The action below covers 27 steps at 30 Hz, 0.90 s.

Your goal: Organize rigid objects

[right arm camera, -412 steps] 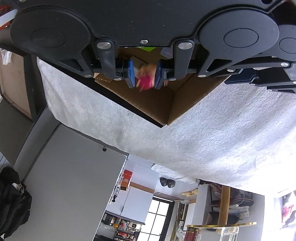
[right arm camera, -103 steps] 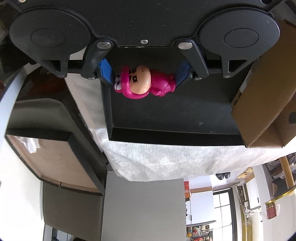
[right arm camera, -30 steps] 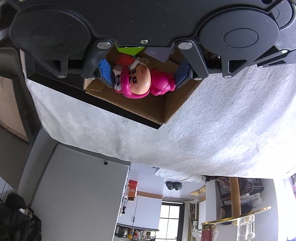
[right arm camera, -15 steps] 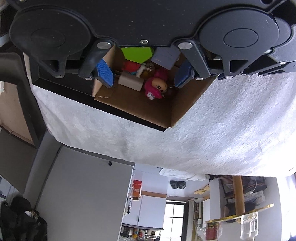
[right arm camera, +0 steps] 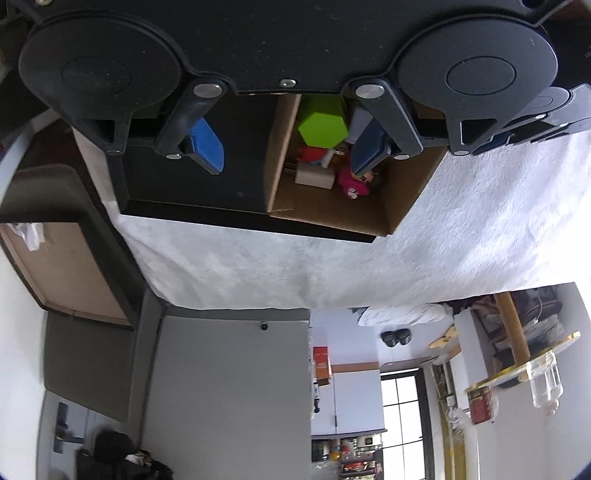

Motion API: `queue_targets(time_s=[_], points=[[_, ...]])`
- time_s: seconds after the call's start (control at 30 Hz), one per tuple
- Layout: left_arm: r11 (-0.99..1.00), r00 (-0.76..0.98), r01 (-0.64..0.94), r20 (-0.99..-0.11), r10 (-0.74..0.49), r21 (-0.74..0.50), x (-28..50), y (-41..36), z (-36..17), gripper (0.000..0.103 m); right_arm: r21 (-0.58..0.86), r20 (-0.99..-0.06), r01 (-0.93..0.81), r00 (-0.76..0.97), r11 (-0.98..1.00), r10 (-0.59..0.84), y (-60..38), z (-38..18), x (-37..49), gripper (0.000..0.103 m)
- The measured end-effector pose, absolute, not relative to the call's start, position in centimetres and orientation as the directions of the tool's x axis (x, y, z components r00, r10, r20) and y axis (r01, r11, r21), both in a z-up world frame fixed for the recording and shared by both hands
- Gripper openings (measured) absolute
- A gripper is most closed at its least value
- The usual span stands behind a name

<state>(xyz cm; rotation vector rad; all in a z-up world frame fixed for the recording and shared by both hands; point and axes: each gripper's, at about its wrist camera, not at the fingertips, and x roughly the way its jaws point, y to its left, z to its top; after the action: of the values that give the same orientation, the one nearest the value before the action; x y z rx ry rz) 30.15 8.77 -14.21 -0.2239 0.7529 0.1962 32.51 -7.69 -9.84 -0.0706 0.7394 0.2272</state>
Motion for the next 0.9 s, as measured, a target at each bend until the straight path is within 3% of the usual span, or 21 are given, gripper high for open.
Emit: queue_targets(time_s=[0.13,0.23,0.4,0.6,0.7,0.9], points=[[0.963,0.706,-0.248,-0.701,0.102,-0.11,29.2,8.7,-12.8,0.016,0.074,-0.676,-0.2,0.71,0.977,0.197,-9.0,-9.1,31.6,0.077],[0.964,0.708,-0.251,-0.697,0.116,-0.093,28.5,8.5,-11.4,0.023,0.057,-0.663,-0.203,0.725,0.977,0.19,-9.3,-8.4,30.6,0.082],[0.964,0.72,-0.258,-0.678,0.146,-0.066,26.8,7.8,-9.2,0.05,0.062,-0.641,-0.206,0.742,0.976,0.198,-10.1,-7.0,28.9,0.09],[0.973,0.735,-0.222,-0.666,0.124,-0.063,25.0,6.4,-6.5,0.071,0.117,-0.636,-0.191,0.74,0.975,0.221,-11.5,-5.4,27.4,0.099],[0.974,0.745,-0.225,-0.646,0.168,-0.006,24.2,5.4,-5.3,0.079,0.142,-0.631,-0.188,0.739,0.972,0.235,-12.0,-4.6,26.6,0.103],[0.978,0.759,-0.211,-0.632,0.158,-0.008,22.4,4.7,-3.2,0.085,0.158,-0.629,-0.162,0.744,0.974,0.226,-13.3,-3.5,25.0,0.103]])
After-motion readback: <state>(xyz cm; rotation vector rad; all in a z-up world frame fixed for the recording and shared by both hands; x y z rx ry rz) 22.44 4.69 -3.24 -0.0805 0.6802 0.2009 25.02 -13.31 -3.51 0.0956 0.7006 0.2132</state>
